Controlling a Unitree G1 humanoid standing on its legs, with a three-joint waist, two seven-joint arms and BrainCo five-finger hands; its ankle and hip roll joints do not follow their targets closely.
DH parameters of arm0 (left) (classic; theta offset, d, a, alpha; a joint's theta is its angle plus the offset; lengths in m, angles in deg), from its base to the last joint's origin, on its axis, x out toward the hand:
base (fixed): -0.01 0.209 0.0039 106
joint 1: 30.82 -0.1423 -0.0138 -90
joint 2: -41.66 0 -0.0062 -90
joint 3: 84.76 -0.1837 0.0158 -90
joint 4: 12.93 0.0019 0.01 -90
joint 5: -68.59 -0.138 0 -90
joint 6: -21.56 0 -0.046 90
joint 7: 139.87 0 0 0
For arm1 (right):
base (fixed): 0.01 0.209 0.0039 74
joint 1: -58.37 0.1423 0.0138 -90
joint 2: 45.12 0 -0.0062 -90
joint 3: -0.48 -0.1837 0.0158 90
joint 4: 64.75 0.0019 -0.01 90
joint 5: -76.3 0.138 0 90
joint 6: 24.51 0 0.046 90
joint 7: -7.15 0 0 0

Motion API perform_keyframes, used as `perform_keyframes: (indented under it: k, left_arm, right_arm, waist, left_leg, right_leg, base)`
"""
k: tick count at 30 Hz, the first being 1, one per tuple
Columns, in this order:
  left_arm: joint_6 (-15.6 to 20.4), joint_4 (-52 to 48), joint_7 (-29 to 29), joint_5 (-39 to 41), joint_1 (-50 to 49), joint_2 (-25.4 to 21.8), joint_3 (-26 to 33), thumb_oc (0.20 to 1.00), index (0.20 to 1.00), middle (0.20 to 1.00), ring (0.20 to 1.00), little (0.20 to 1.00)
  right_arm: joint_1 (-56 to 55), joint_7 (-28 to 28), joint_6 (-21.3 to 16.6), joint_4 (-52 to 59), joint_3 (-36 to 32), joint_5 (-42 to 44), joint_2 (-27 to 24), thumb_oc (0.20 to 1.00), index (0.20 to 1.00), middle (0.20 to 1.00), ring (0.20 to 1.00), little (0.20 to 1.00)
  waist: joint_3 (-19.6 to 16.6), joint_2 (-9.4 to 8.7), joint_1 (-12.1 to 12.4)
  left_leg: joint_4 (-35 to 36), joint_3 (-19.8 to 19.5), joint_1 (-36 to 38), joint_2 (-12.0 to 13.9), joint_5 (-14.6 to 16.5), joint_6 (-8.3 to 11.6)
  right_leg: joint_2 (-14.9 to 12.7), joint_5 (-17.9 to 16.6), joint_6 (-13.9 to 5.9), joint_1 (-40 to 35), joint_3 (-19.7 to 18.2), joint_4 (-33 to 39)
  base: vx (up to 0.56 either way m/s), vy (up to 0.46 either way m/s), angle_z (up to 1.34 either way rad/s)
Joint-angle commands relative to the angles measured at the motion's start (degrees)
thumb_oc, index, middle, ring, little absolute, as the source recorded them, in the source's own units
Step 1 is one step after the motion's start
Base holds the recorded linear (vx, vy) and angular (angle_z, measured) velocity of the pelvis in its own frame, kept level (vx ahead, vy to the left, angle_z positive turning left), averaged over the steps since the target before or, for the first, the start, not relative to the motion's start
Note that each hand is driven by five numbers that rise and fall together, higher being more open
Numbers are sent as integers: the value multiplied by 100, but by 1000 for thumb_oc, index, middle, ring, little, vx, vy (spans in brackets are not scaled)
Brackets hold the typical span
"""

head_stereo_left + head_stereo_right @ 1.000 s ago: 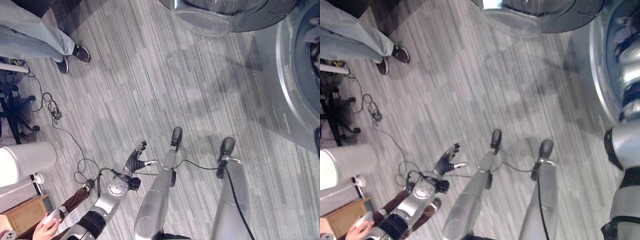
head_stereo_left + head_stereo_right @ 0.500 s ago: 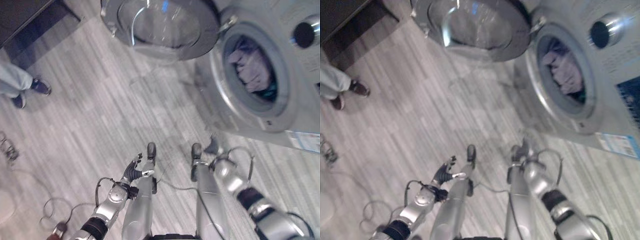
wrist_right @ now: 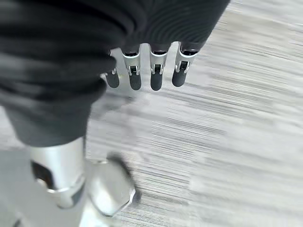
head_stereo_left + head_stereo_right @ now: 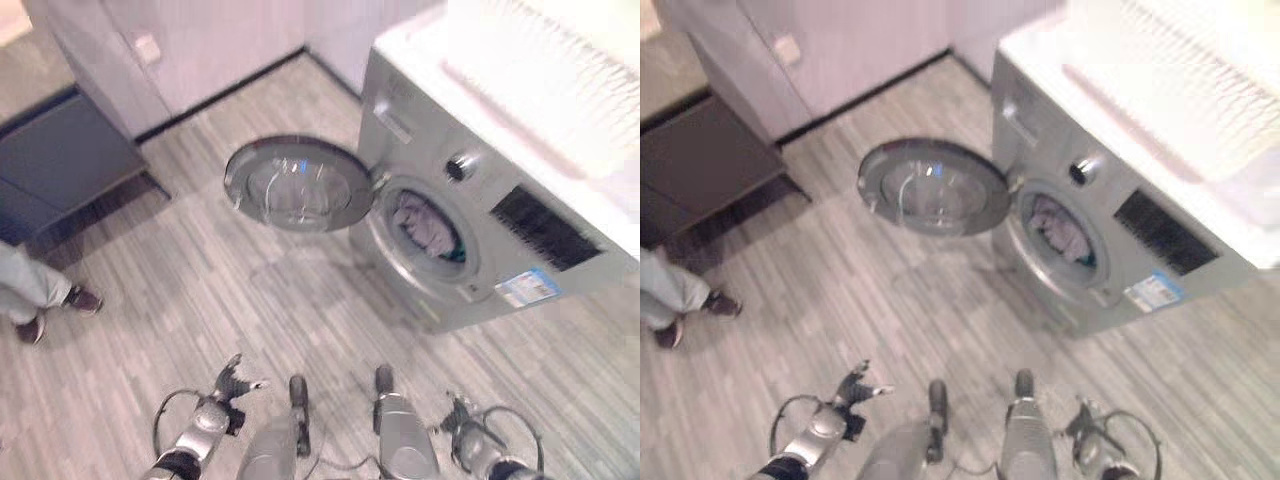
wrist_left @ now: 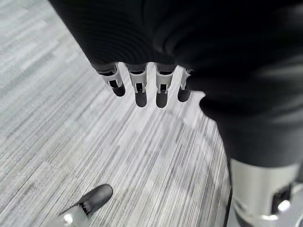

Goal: Grab the laundry basket,head to the washer,open it,put in the laundry and shut it.

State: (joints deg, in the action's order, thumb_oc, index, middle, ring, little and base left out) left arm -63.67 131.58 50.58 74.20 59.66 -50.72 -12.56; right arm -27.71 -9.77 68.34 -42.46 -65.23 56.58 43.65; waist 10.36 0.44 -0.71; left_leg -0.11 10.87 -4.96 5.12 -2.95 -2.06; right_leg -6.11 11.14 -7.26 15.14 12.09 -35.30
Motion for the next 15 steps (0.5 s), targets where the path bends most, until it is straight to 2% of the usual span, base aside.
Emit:
perform_keyframes:
  k: [1, 2, 3, 4, 5, 6, 7, 8, 9, 10, 11, 12, 13, 14, 15]
  left_arm:
    - [61, -54, 87, -40, 276, 90, 140, 1000, 1000, 1000, 1000, 1000]
    - [61, -54, 87, -40, 275, 89, 140, 1000, 1000, 1000, 1000, 1000]
    - [93, -50, 127, 14, 287, 133, 183, 1000, 1000, 1000, 1000, 1000]
    - [109, 7, 186, 153, 314, 240, 248, 1000, 1000, 1000, 1000, 1000]
    - [116, -15, 219, 210, 325, 282, 291, 1000, 1000, 1000, 1000, 1000]
    - [115, -15, 219, 210, 325, 281, 291, 1000, 1000, 1000, 1000, 1000]
    - [141, -35, 210, 281, 366, 323, 207, 1000, 1000, 1000, 1000, 1000]
    - [155, -109, 157, 277, 354, 366, 113, 1000, 1000, 1000, 1000, 1000]
    - [154, -109, 157, 277, 356, 366, 114, 1000, 1000, 1000, 1000, 1000]
    - [170, -289, 114, 327, 265, 374, 81, 1000, 1000, 1000, 1000, 1000]
    - [172, -384, 109, 339, 229, 359, 102, 1000, 1000, 1000, 1000, 1000]
    - [168, -390, 109, 339, 221, 358, 102, 1000, 1000, 1000, 1000, 1000]
    - [182, -460, 142, 354, 185, 333, 136, 1000, 1000, 1000, 1000, 1000]
    - [191, -570, 226, 321, 137, 264, 221, 1000, 1000, 1000, 1000, 1000]
    - [198, -656, 275, 308, 137, 214, 268, 1000, 1000, 1000, 1000, 1000]
  right_arm:
    - [350, 171, -66, 64, 167, 184, -78, 1000, 1000, 1000, 1000, 1000]
    - [349, 171, -66, 65, 167, 184, -78, 1000, 1000, 1000, 1000, 1000]
    - [424, 163, -70, -6, 228, 214, -48, 1000, 1000, 1000, 1000, 1000]
    - [558, 198, -68, -123, 371, 253, 13, 1000, 1000, 1000, 1000, 1000]
    - [578, 232, -63, -204, 407, 275, 17, 1000, 1000, 1000, 1000, 1000]
    - [579, 231, -63, -205, 407, 276, 17, 1000, 1000, 1000, 1000, 1000]
    - [621, 251, -68, -286, 414, 359, 5, 1000, 1000, 1000, 1000, 1000]
    - [586, 259, -82, -419, 393, 383, -9, 1000, 1000, 1000, 1000, 1000]
    - [588, 259, -83, -421, 393, 383, -9, 1000, 1000, 1000, 1000, 1000]
    - [444, 285, -74, -514, 296, 406, -16, 1000, 1000, 1000, 1000, 1000]
    - [369, 290, -69, -559, 237, 422, -15, 1000, 1000, 1000, 1000, 1000]
    - [364, 289, -69, -559, 238, 422, -15, 1000, 1000, 1000, 1000, 1000]
    - [288, 300, -87, -578, 169, 457, -10, 1000, 1000, 1000, 1000, 1000]
    - [165, 329, -108, -590, 139, 473, 4, 1000, 1000, 1000, 1000, 1000]
    - [130, 336, -119, -601, 102, 478, -5, 1000, 1000, 1000, 1000, 1000]
  waist:
    - [62, -318, 296]
    - [62, -318, 303]
    - [-21, -368, 411]
    - [-105, -408, 503]
    - [-81, -456, 572]
    - [-81, -455, 571]
    - [36, -511, 655]
    - [58, -550, 627]
    - [47, -549, 620]
    - [2, -557, 540]
    - [-49, -542, 498]
    - [-46, -543, 496]
    - [-108, -503, 456]
    - [-170, -408, 444]
    - [-204, -344, 425]
  left_leg:
    - [-504, 80, -460, -444, 535, 68]
    - [-501, 87, -456, -441, 535, 69]
    - [-504, 161, -451, -444, 575, 136]
    - [-455, 229, -610, -368, 290, 147]
    - [-617, 91, -736, -326, 236, 210]
    - [-623, 89, -739, -325, 239, 211]
    - [-1080, -403, -962, -285, 192, 329]
    - [-1237, -821, -919, -221, 289, 376]
    - [-1227, -828, -933, -221, 273, 377]
    - [-1100, -874, -799, 167, 35, 417]
    - [-920, -893, -713, 376, -137, 446]
    - [-886, -894, -689, 377, -156, 453]
    - [-683, -922, -638, 584, -363, 522]
    - [-285, -1242, -475, 739, -657, 630]
    - [-143, -1433, -455, 799, -783, 692]
  right_leg:
    - [154, -449, 82, -1261, 197, 2290]
    - [157, -453, 83, -1263, 190, 2296]
    - [141, -288, 55, -1443, 174, 2586]
    - [325, -320, 199, -1475, -85, 2930]
    - [427, -289, 319, -1533, -240, 3059]
    - [428, -290, 320, -1534, -238, 3061]
    - [424, -318, 416, -1508, -333, 3036]
    - [355, -340, 449, -1535, -318, 3087]
    - [358, -351, 451, -1522, -311, 3093]
    - [271, -360, 449, -1480, -258, 3087]
    - [260, -346, 448, -1466, -233, 3089]
    - [262, -343, 453, -1475, -230, 3089]
    - [258, -318, 434, -1477, -216, 3080]
    - [313, -200, 446, -1504, -303, 2984]
    - [345, -156, 463, -1473, -358, 2913]
  base:
    - [-116, -72, -108]
    - [-72, -60, -99]
    - [-182, -171, -101]
    - [-283, -282, -95]
    - [-278, -251, -60]
    - [-221, -196, -47]
    - [-202, -112, -14]
    - [-205, -113, -19]
    - [-126, 11, 1]
    - [-51, 57, 4]
    - [-47, 53, 24]
    - [2, 53, 41]
    - [55, 94, 49]
    - [72, 147, 31]
    - [85, 182, 8]
